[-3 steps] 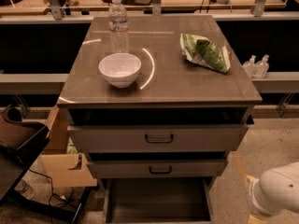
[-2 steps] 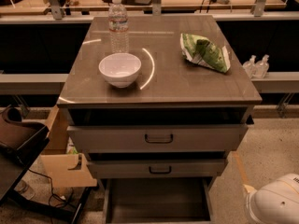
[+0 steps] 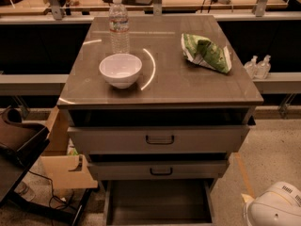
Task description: Close bottom drawer
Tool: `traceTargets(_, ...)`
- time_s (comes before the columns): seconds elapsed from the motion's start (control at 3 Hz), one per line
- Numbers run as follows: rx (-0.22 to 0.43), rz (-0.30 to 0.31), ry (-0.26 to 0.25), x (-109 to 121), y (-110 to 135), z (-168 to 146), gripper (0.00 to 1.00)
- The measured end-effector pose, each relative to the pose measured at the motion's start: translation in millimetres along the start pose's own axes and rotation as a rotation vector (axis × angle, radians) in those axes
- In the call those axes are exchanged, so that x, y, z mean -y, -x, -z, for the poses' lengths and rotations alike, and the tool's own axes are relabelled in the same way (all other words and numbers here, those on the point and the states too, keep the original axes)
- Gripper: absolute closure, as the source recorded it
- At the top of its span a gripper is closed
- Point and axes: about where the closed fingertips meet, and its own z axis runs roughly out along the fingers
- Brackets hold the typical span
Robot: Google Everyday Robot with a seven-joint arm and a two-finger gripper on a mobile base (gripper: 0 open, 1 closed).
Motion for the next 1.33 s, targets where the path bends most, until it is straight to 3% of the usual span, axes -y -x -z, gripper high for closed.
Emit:
traceTargets(0.67,0.100,0.045,-0.003,-15.1,25.4,-40.9,0.00)
traceTargets(1.0,0.103,0.028,0.000,-26.1,33.5,-65.9,0.17)
traceTargets(1.33,0.085,0.008,0.024,-43.6,52.8,-98.9,0.42)
